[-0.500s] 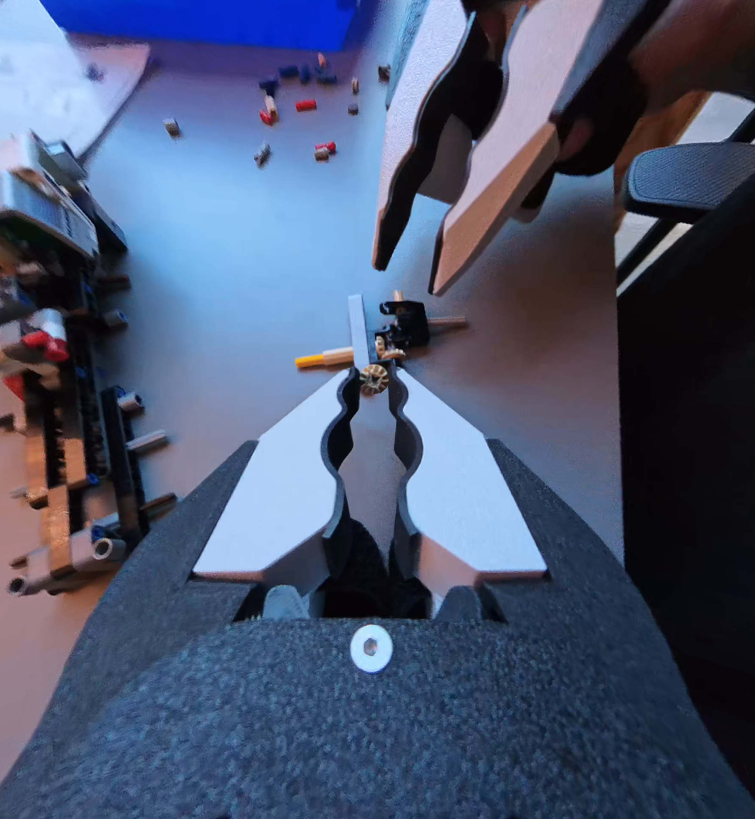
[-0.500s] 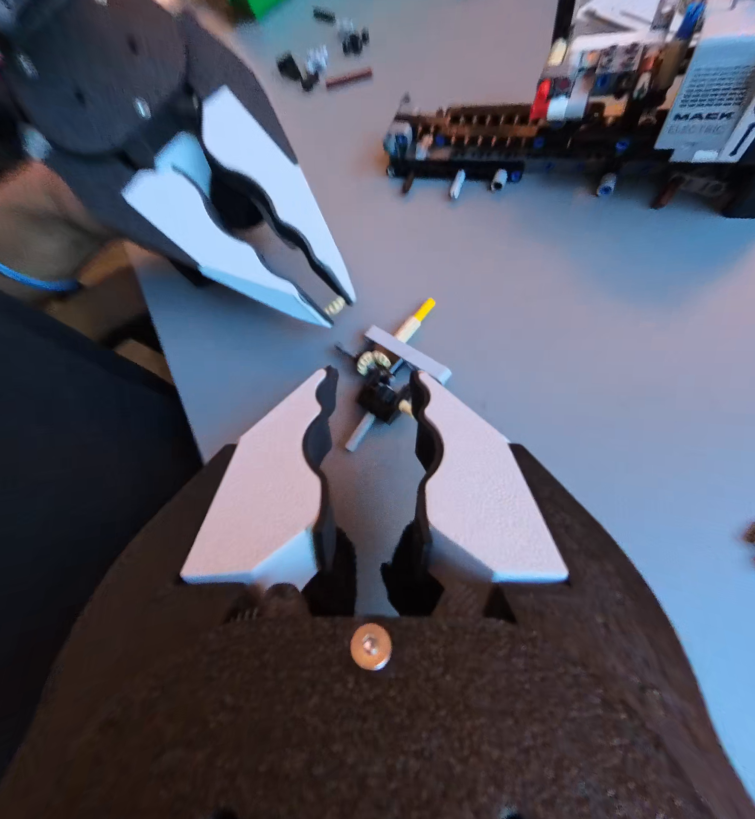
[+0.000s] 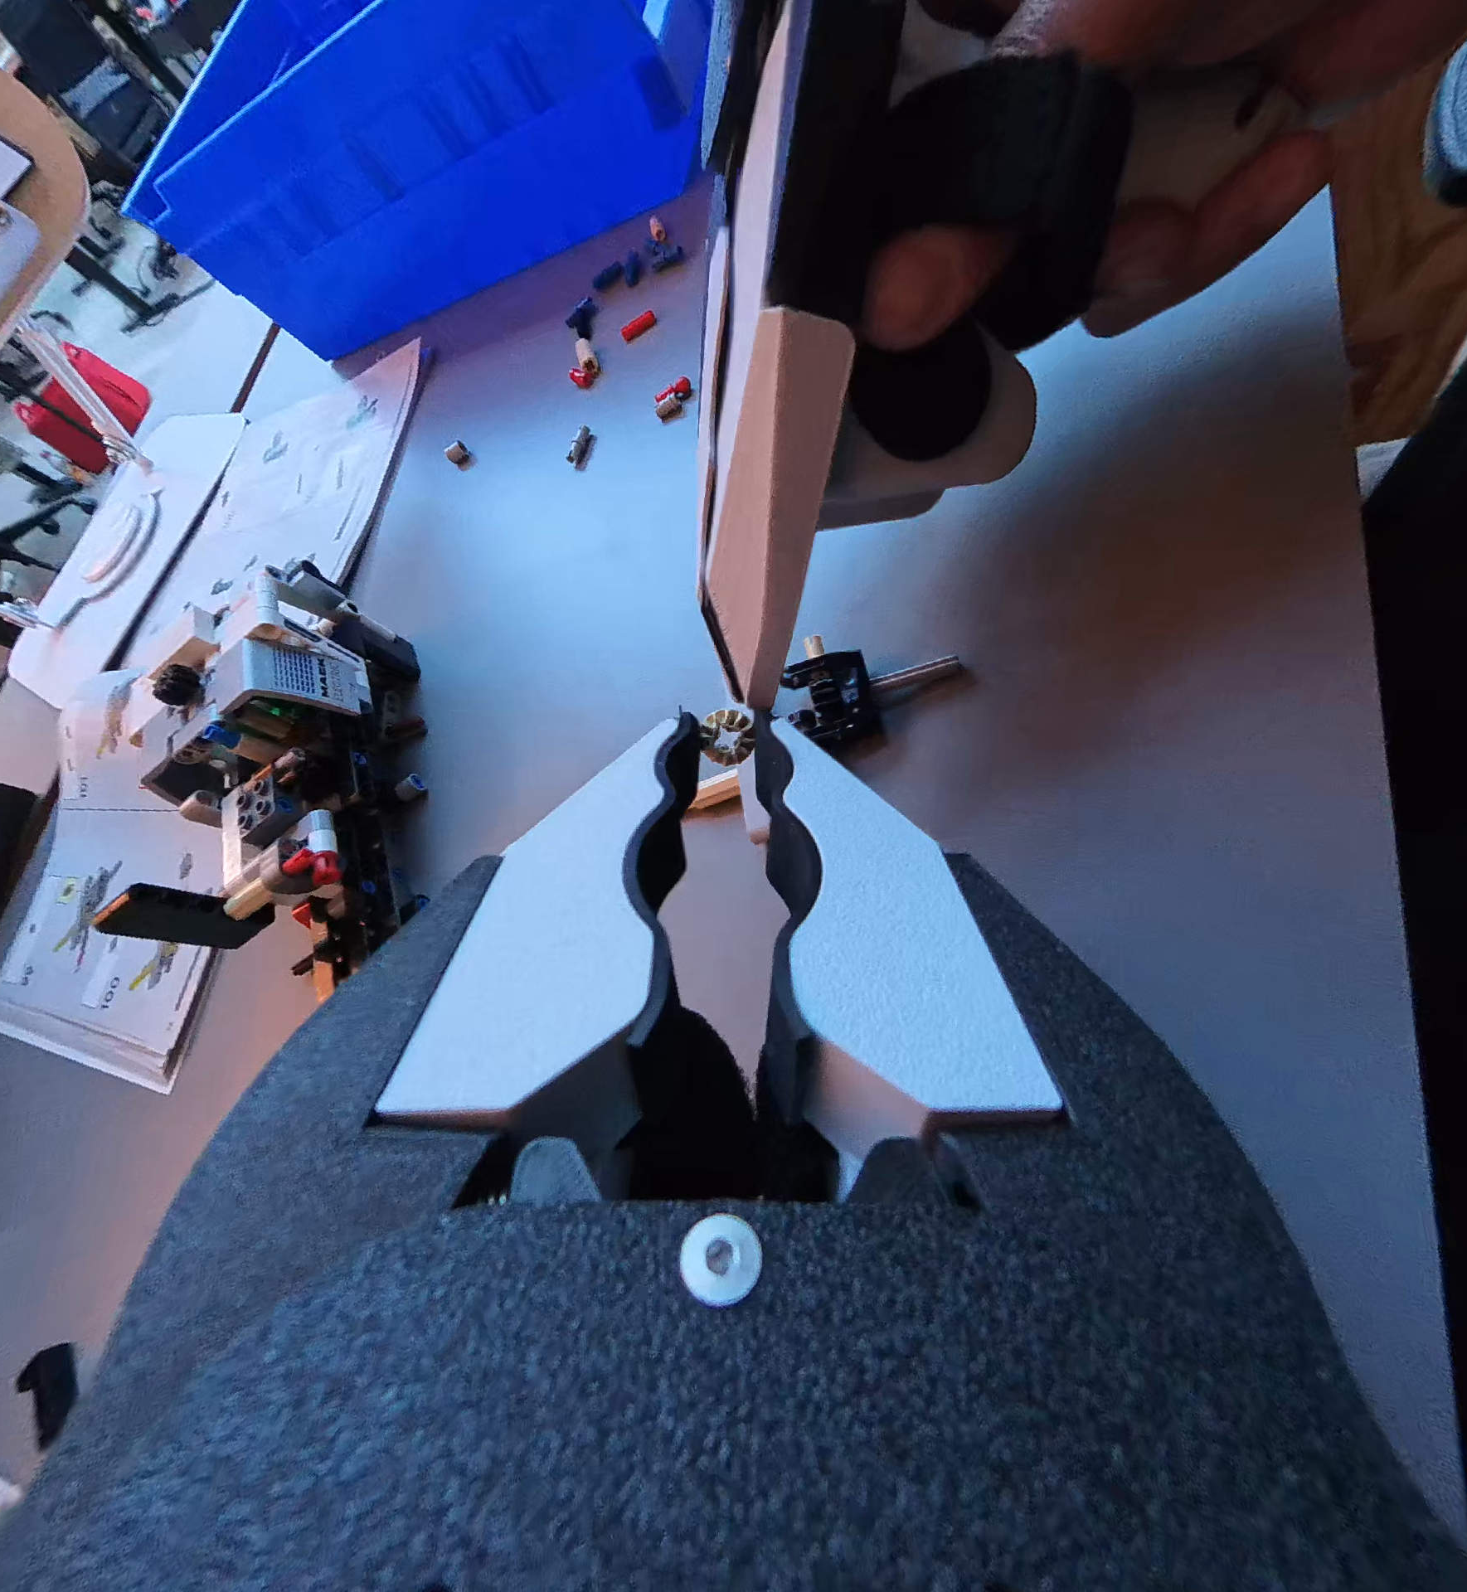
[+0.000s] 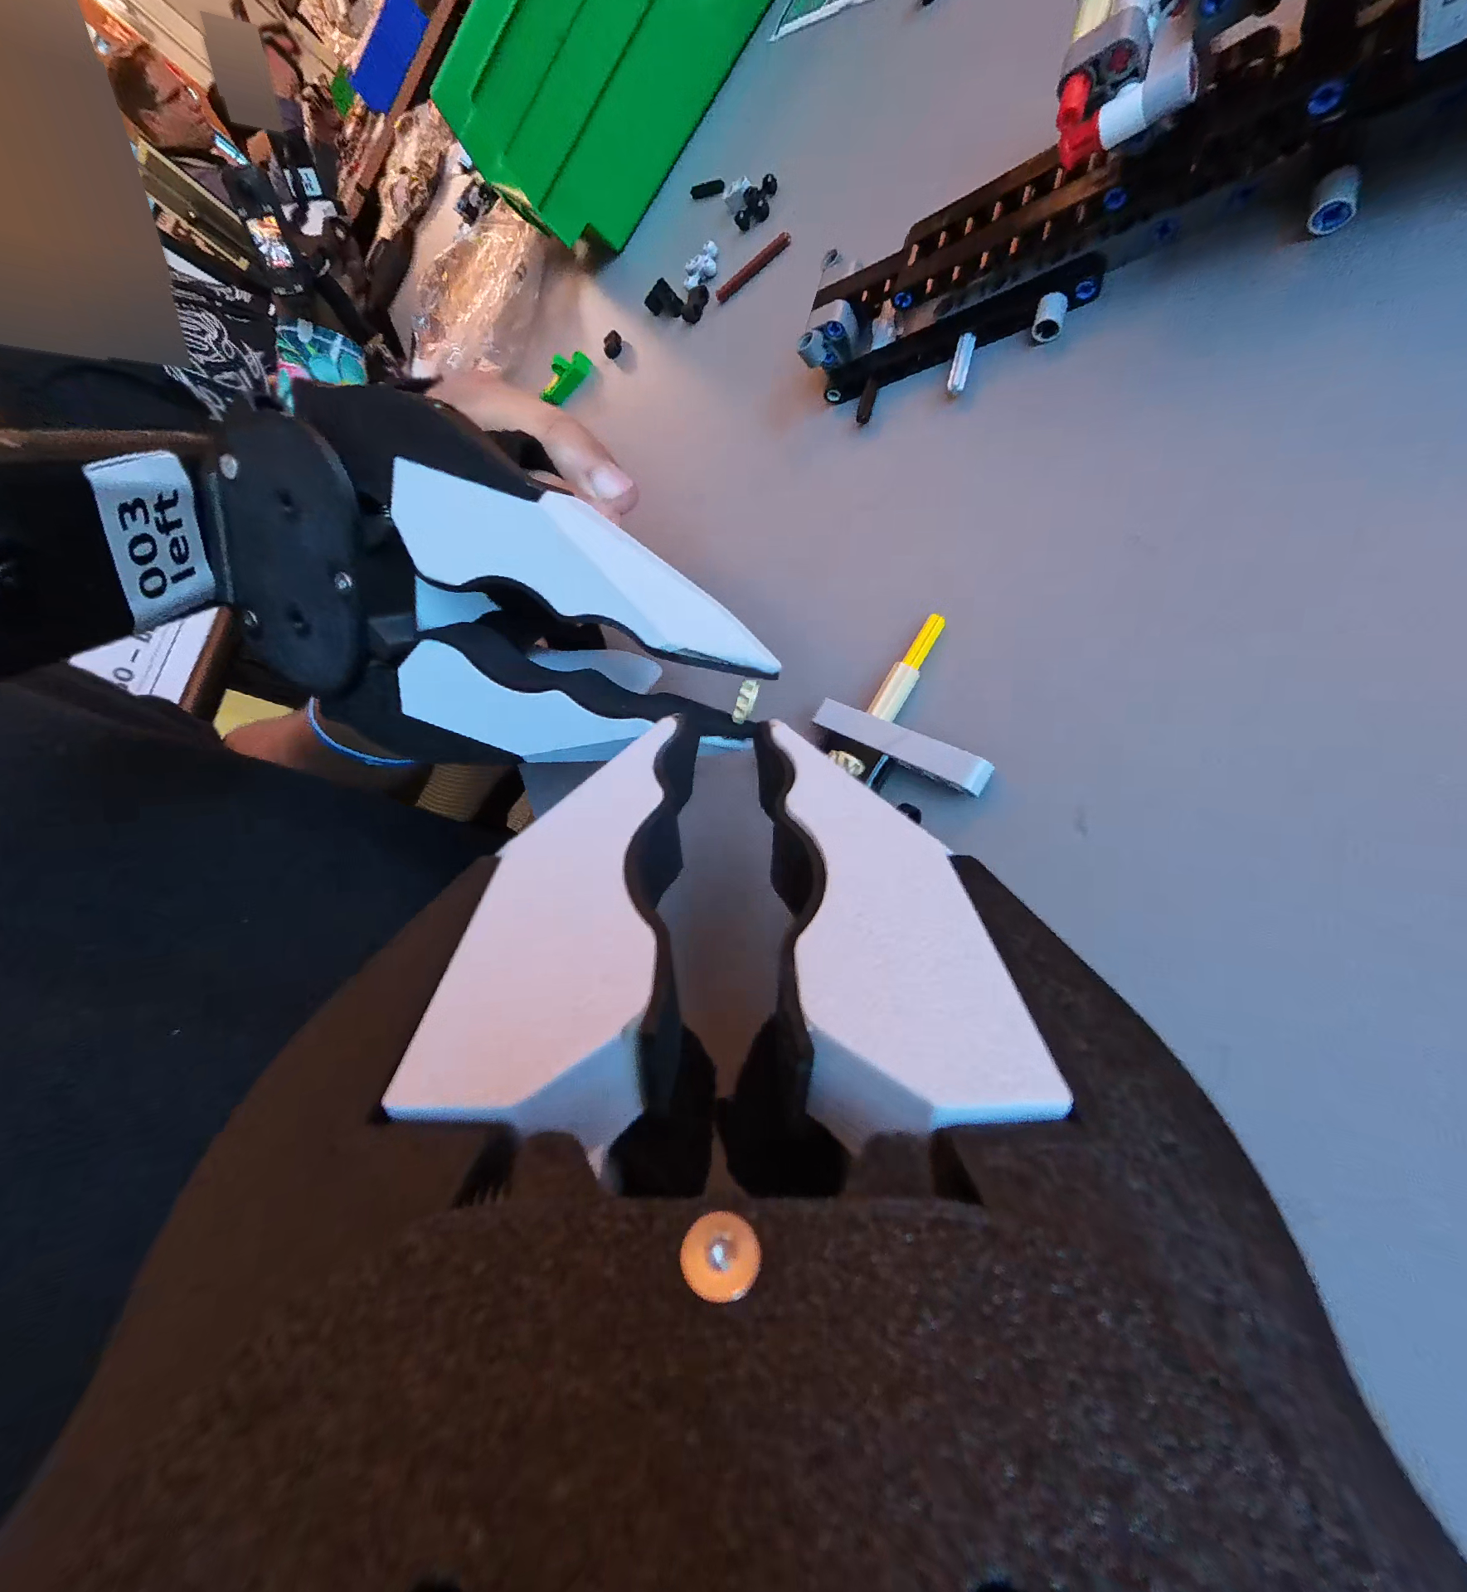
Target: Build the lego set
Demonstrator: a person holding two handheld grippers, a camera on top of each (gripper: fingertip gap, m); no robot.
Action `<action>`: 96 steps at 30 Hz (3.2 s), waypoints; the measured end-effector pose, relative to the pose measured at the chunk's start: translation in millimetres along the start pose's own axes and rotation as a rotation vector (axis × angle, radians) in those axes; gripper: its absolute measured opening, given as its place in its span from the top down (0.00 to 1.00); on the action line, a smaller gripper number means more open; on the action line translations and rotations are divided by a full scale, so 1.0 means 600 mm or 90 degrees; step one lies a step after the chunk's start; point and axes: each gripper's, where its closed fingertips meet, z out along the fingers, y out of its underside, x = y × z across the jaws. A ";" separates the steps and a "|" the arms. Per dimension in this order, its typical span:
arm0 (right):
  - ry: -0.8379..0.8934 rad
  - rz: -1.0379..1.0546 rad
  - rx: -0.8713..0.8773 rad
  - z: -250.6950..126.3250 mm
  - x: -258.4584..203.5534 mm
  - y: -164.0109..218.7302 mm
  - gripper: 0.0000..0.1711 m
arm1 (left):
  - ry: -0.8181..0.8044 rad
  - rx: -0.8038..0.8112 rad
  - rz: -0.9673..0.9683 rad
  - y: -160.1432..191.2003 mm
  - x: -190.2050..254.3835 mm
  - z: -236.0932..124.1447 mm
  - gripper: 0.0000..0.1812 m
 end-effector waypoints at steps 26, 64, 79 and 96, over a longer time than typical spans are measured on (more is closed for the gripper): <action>-0.003 -0.015 0.033 -0.001 0.000 -0.013 0.93 | -0.014 0.013 0.017 -0.002 -0.003 0.001 0.95; 0.041 -0.029 0.022 0.003 0.011 -0.009 0.99 | -0.008 0.018 0.012 -0.006 0.002 0.006 0.94; 0.059 -0.017 0.032 -0.005 0.017 -0.011 0.99 | 0.032 0.017 -0.073 0.004 0.008 0.002 0.95; 0.272 -0.038 -0.083 -0.023 0.054 0.019 0.99 | 0.210 -0.022 -0.275 0.046 0.037 -0.022 0.93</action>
